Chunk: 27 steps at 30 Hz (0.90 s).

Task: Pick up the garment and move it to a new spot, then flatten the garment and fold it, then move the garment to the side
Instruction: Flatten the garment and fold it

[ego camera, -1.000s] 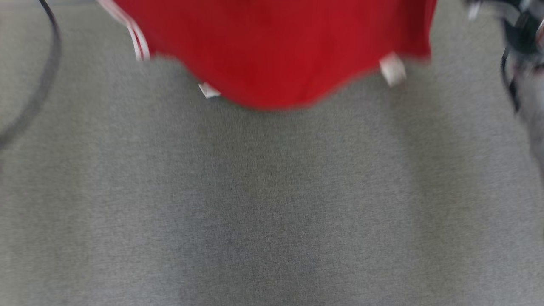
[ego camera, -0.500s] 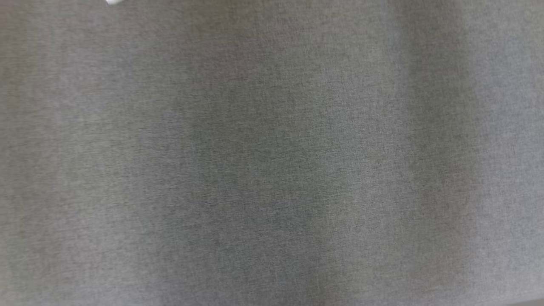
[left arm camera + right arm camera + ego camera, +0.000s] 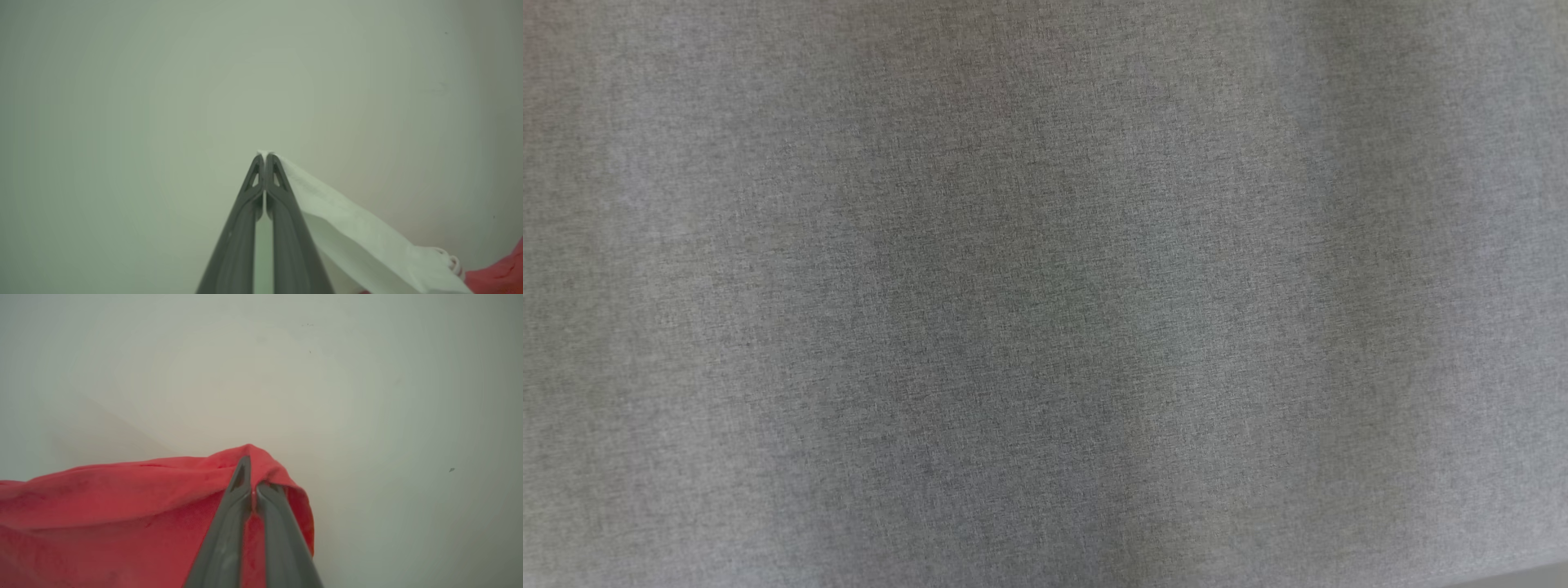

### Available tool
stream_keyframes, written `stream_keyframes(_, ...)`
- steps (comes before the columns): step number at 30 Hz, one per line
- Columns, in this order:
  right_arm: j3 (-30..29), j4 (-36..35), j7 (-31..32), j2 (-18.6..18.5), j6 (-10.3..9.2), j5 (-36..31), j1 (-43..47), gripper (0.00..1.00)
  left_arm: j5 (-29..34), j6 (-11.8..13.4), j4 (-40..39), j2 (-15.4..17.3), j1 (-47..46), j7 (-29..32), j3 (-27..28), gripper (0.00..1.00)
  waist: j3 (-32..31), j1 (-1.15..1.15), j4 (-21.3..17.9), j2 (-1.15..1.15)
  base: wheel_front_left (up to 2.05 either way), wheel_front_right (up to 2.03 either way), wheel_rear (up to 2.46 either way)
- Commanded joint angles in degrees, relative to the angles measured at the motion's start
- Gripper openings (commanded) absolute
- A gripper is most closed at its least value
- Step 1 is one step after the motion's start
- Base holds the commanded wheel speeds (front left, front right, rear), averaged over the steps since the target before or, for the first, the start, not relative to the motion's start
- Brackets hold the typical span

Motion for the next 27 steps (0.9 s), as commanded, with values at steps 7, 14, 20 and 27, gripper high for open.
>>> stream_keyframes(7, 4.6, -1.02, -1.52, -1.91, -0.14, 2.81, 4.93, 0.0, -4.23, 0.14, -0.43, -0.31, 5.82, -2.13, -2.82, 0.0, -1.76, 0.0, 0.47, -0.01, 0.0, 0.0, 0.0)
stream_keyframes(14, 8.69, -8.41, -4.89, -6.82, -0.14, 9.56, 18.76, 0.0, -9.46, 0.13, -7.52, 1.24, 21.6, -3.89, -2.87, 0.0, -7.33, 0.0, 2.18, -0.01, 0.0, 0.0, 0.0)
stream_keyframes(20, 11.01, -15.65, -7.23, -11.01, -0.14, 14.48, 32.62, 0.0, -10.92, 2.13, -19.24, 1.81, 39.55, -4.01, 3.58, 0.0, -12.24, 0.0, 3.06, -0.01, 0.0, 0.0, 0.0)
stream_keyframes(27, 13.24, -25.34, -9.78, -15.56, -0.14, 18.06, 51.96, 0.0, -8.47, 8.74, -39.75, 2.3, 70.32, -4.04, 12.42, 0.0, -16.92, 0.0, 2.51, -0.01, 0.0, 0.0, 0.0)
